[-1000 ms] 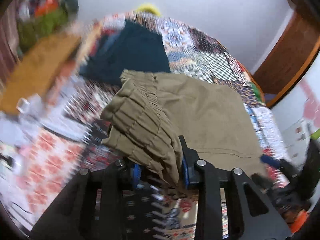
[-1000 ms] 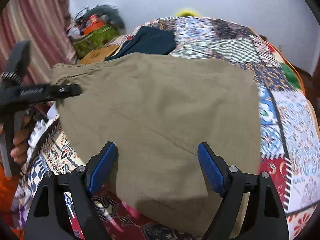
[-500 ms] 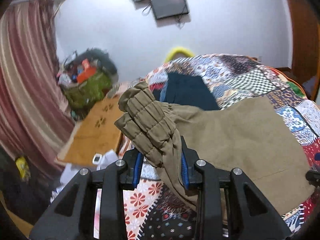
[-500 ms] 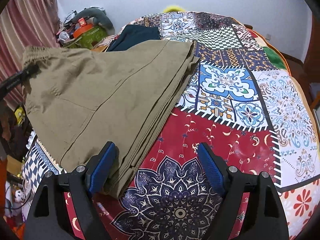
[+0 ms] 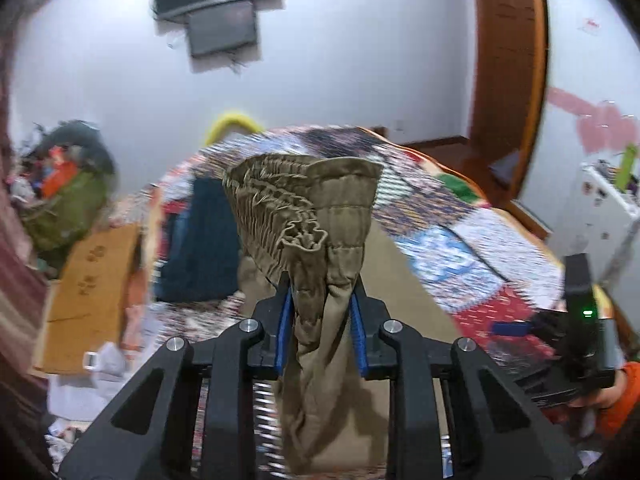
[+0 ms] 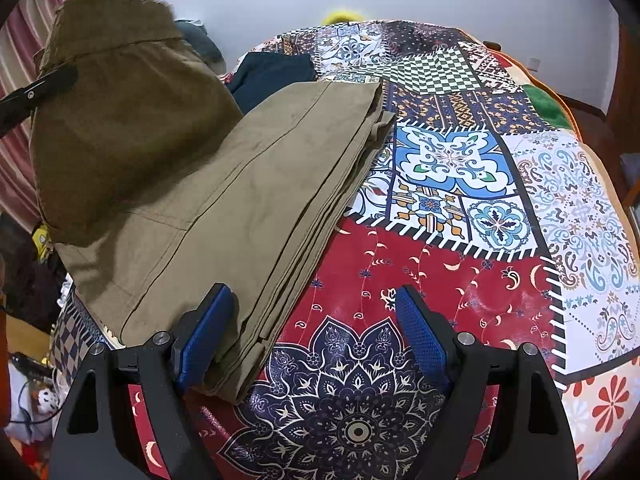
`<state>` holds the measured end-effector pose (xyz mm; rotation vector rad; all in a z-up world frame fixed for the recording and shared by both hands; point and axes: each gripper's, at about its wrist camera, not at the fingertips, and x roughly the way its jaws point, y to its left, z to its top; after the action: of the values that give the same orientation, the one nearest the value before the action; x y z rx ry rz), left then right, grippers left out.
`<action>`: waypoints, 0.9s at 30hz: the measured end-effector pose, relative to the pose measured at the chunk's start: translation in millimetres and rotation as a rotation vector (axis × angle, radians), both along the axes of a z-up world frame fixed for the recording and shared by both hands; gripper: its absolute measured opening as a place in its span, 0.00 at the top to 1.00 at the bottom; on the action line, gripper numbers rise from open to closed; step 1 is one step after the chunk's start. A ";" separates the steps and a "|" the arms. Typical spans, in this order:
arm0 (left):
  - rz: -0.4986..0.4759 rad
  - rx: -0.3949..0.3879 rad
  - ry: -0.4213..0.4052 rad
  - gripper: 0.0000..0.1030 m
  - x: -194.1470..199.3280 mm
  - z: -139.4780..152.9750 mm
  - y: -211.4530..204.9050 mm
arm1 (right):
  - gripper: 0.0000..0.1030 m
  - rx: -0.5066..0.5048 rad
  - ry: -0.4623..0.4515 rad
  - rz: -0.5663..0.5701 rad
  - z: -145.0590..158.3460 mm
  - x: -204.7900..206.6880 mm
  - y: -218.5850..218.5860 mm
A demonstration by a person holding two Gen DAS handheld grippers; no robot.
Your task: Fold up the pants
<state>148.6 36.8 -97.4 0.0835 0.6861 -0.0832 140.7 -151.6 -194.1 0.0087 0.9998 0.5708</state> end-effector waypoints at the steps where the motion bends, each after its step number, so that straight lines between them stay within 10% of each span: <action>1: -0.021 -0.018 0.020 0.75 1.0 -1.7 -4.5 | 0.22 0.001 0.000 -0.001 -0.1 -0.3 -0.4; 9: -0.145 -0.082 0.177 0.74 5.7 -23.9 -27.0 | 0.22 0.003 -0.004 -0.007 0.5 -1.0 -1.6; 14: -0.177 -0.110 0.232 0.47 0.4 -29.6 -31.9 | 0.22 0.012 -0.009 -0.016 3.7 0.1 -4.5; 20: -0.118 -0.070 0.120 0.14 -2.9 -10.2 -20.8 | 0.22 0.023 -0.019 -0.035 8.4 2.2 -9.5; 27: 0.014 0.041 0.049 0.04 40.0 -1.3 20.7 | 0.21 0.020 -0.020 -0.052 6.1 -0.1 -16.1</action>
<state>188.6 57.5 -98.8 0.1165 0.7373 -0.0578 140.6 -167.7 -188.0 0.0470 0.9716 0.5322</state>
